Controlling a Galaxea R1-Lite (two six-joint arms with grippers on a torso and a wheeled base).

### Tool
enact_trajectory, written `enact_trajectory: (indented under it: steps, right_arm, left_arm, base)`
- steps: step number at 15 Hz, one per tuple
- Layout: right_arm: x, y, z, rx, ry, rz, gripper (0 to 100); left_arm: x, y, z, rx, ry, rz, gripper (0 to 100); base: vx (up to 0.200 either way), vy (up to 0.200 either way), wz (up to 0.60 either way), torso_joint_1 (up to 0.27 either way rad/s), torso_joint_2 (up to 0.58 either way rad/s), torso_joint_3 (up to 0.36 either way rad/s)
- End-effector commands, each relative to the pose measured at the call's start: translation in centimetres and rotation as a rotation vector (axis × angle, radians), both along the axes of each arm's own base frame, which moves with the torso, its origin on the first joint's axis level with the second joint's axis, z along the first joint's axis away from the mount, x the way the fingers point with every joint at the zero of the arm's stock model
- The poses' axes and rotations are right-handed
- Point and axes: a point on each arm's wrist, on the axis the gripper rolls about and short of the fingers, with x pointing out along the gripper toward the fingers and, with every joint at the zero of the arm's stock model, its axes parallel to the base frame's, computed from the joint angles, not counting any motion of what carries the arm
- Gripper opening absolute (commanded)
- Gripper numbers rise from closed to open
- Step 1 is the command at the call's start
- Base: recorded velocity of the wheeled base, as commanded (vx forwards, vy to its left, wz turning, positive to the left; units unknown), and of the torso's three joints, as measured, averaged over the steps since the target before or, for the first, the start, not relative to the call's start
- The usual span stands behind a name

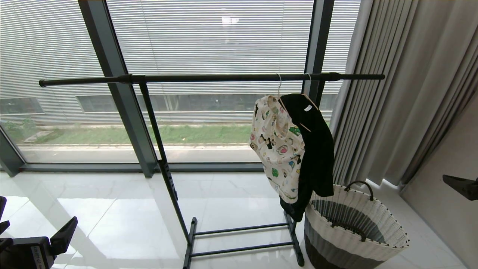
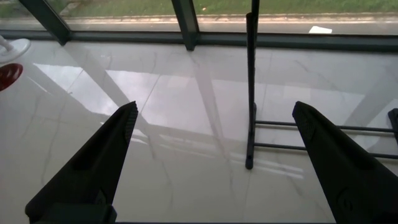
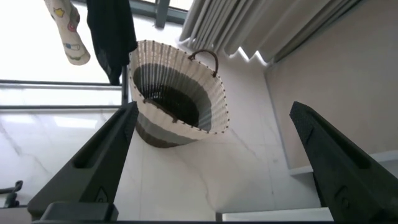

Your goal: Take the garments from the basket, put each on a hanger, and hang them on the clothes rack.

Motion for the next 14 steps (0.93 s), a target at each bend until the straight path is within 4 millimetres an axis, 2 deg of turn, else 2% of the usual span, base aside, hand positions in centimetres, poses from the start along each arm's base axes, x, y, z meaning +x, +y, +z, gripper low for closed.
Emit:
enact_trajectory:
  steps: [1,8,14]
  right_arm:
    - [0.01,0.01,-0.23,-0.013,0.008,0.006,100]
    - [-0.03,0.00,-0.24,-0.027,0.008,0.011,100]
    - [-0.03,0.00,-0.24,-0.036,0.009,0.015,100]
  left_arm:
    - [-0.01,0.01,0.11,0.001,-0.006,0.001,100]
    - [-0.05,0.00,0.14,0.001,-0.009,0.001,100]
    - [-0.07,0.00,0.10,0.000,-0.008,0.001,100]
  base:
    - [0.000,0.000,0.00,0.000,0.00,0.000]
    - [0.000,0.000,0.00,-0.023,0.05,0.026]
    - [0.000,0.000,-0.60,-0.224,0.50,0.266]
